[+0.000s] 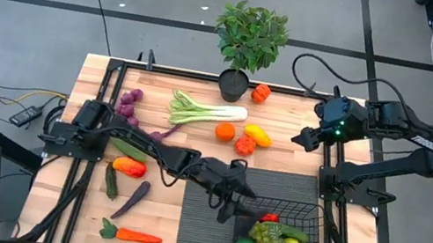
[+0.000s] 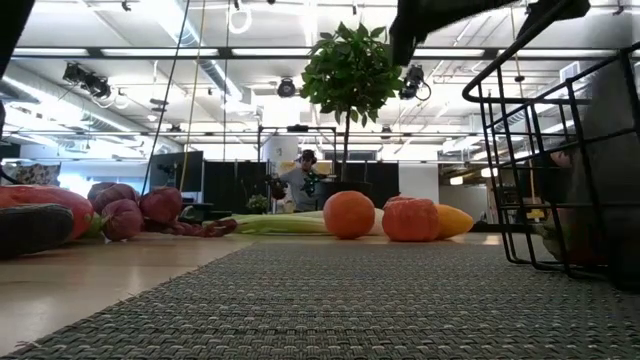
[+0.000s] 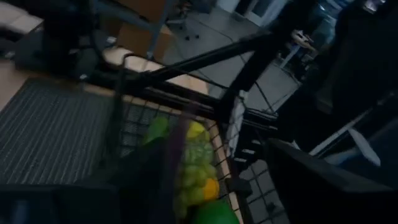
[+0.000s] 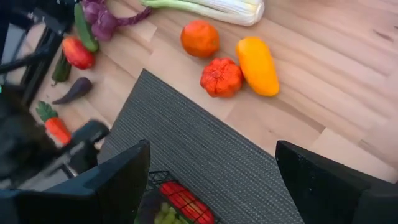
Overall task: Build produce basket
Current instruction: Put the top purple eggplant into the black wire basket, then put the purple eggplant into the black wire basket
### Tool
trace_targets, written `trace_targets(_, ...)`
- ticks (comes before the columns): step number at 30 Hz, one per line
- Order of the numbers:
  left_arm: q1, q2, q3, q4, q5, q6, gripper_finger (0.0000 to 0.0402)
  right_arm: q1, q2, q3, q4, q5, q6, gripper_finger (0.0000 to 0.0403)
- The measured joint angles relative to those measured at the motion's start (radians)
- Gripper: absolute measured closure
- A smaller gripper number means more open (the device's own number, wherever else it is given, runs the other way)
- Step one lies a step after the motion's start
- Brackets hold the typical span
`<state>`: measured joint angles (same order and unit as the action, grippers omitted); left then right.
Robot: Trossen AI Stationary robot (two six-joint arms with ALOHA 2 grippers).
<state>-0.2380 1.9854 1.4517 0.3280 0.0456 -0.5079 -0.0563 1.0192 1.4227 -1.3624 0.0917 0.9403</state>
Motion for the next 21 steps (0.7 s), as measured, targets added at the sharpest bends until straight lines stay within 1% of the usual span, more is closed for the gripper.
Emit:
trace_targets(3, 0.017, -0.025, 0.0, -0.049, 0.019, -0.067, 0.0088, 0.0, 0.003, 0.0, 0.0, -0.028, -0.042, 0.0054)
trace_targets(6, 0.034, -0.088, 0.0, -0.196, 0.031, -0.111, 0.0088, 0.0, 0.002, 0.0, 0.0, -0.033, -0.077, 0.0054)
trace_targets(9, 0.047, -0.17, 0.0, -0.419, 0.031, -0.09, 0.0099, 0.0, 0.002, 0.0, 0.0, -0.028, -0.134, 0.0054)
trace_targets(12, 0.052, -0.247, 0.001, -0.651, 0.03, -0.097, 0.0111, 0.0, 0.002, 0.0, 0.001, 0.006, -0.195, 0.0054)
trace_targets(17, 0.018, -0.315, 0.001, -1.018, 0.03, -0.218, 0.0121, 0.0, 0.003, 0.0, 0.03, 0.057, -0.28, 0.0054)
trace_targets(21, -0.039, -0.326, 0.001, -1.282, 0.048, -0.379, 0.0122, 0.0, 0.003, 0.0, 0.099, 0.064, -0.34, 0.0054)
